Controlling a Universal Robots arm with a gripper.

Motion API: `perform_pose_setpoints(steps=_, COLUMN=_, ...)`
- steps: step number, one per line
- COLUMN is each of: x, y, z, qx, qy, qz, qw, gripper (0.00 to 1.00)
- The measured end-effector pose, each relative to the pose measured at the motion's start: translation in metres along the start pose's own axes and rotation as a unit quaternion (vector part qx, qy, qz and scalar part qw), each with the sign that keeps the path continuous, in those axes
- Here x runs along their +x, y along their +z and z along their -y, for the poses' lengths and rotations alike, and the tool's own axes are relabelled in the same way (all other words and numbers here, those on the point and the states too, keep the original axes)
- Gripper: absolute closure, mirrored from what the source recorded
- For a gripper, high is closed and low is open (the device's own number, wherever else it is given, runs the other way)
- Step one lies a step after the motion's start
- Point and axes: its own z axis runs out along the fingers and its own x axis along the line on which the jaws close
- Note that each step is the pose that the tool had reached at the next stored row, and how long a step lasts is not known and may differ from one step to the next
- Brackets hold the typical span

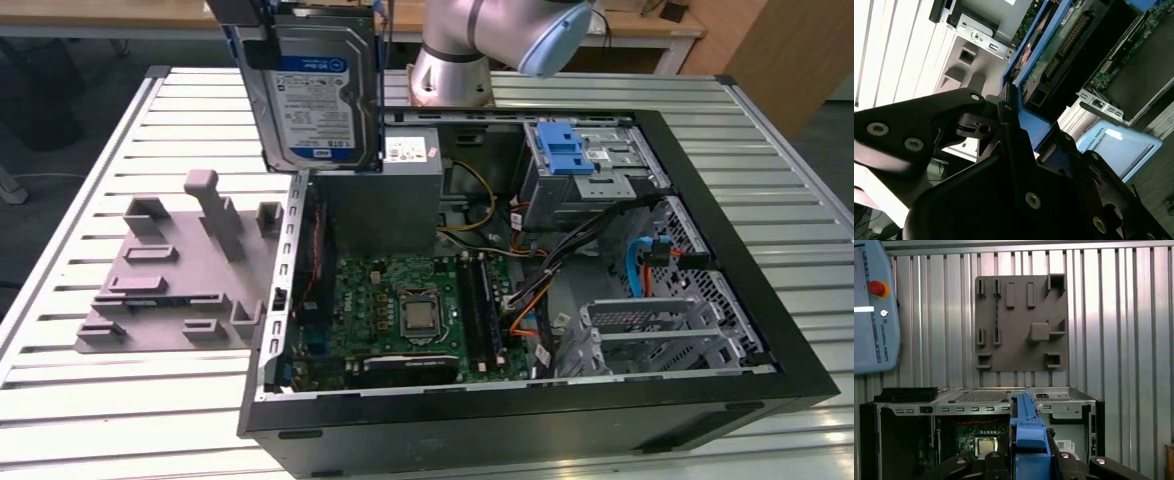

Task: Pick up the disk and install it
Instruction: 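Pick up the disk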

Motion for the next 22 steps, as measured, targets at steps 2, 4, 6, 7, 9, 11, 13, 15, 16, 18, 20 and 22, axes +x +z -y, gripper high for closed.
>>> perform_pose_setpoints(steps=2, x=0.0010, y=0.0001, z=0.0053, qx=0.0000, qy=0.000, qz=0.0000, qw=1.0000, gripper=0.64)
perform_pose_setpoints(steps=4, x=0.0018, y=0.0003, z=0.0111, qx=0.0000, qy=0.000, qz=0.0000, qw=1.0000, gripper=0.64)
perform_pose_setpoints(steps=6, x=0.0024, y=0.0003, z=0.0170, qx=-0.0001, qy=0.000, qz=0.0000, qw=1.0000, gripper=0.64)
perform_pose_setpoints(steps=7, x=0.0027, y=0.0005, z=0.0203, qx=0.0000, qy=0.000, qz=0.0000, qw=1.0000, gripper=0.64)
perform_pose_setpoints(steps=9, x=0.0032, y=0.0007, z=0.0277, qx=0.0000, qy=0.000, qz=0.0000, qw=1.0000, gripper=0.64)
perform_pose_setpoints(steps=11, x=0.0032, y=0.0009, z=0.0350, qx=0.0000, qy=0.000, qz=0.0000, qw=1.0000, gripper=0.64)
perform_pose_setpoints(steps=13, x=0.0031, y=0.0010, z=0.0411, qx=0.0000, qy=0.000, qz=0.0000, qw=1.0000, gripper=0.64)
perform_pose_setpoints(steps=15, x=0.0028, y=0.0013, z=0.0467, qx=0.0000, qy=0.000, qz=0.0000, qw=1.0000, gripper=0.64)
perform_pose_setpoints(steps=16, x=0.0028, y=0.0015, z=0.0496, qx=0.0000, qy=0.000, qz=0.0000, qw=1.0000, gripper=0.64)
perform_pose_setpoints(steps=18, x=0.0028, y=0.0018, z=0.0533, qx=0.0000, qy=0.000, qz=0.0000, qw=1.0000, gripper=0.64)
perform_pose_setpoints(steps=20, x=0.0041, y=0.0022, z=0.0543, qx=-0.0001, qy=0.000, qz=0.0000, qw=1.0000, gripper=0.64)
perform_pose_setpoints(steps=22, x=0.0071, y=0.0026, z=0.0548, qx=0.0000, qy=0.000, qz=0.0000, qw=1.0000, gripper=0.64)
